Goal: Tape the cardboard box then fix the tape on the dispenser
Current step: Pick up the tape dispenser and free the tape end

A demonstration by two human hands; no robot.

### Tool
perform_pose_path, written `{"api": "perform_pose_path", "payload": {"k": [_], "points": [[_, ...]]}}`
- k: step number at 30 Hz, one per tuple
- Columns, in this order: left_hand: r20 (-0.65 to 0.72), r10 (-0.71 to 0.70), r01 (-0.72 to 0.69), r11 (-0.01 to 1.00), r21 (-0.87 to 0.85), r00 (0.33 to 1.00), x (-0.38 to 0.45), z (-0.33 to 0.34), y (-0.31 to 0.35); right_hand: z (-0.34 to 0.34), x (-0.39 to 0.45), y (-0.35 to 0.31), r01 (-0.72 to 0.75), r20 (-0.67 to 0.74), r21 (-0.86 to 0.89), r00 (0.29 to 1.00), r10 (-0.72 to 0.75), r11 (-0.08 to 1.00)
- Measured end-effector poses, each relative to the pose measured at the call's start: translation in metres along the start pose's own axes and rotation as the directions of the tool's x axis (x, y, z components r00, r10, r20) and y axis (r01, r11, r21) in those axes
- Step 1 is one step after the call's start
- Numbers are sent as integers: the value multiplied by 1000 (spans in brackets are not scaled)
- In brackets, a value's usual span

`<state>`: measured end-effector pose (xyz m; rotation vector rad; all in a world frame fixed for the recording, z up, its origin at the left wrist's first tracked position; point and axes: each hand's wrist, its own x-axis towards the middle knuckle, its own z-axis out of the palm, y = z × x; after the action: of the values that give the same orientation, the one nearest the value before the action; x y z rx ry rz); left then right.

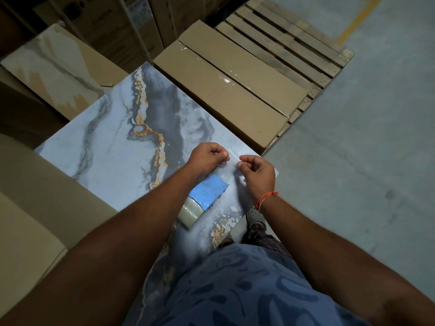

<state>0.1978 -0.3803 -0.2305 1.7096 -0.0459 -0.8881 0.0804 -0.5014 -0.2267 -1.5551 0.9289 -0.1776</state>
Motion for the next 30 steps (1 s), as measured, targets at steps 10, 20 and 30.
{"api": "perform_pose_path", "payload": {"k": [10, 20, 30], "points": [[-99, 28, -11, 986, 167, 995, -1, 1, 1, 2, -5, -4, 61, -56, -78, 996, -66, 995], [42, 173, -178, 948, 264, 984, -16, -9, 7, 1, -2, 1, 16, -65, -103, 998, -23, 995], [59, 283, -278, 844, 458, 957, -17, -13, 10, 0, 0, -1, 33, -50, -141, 998, -41, 989]]}}
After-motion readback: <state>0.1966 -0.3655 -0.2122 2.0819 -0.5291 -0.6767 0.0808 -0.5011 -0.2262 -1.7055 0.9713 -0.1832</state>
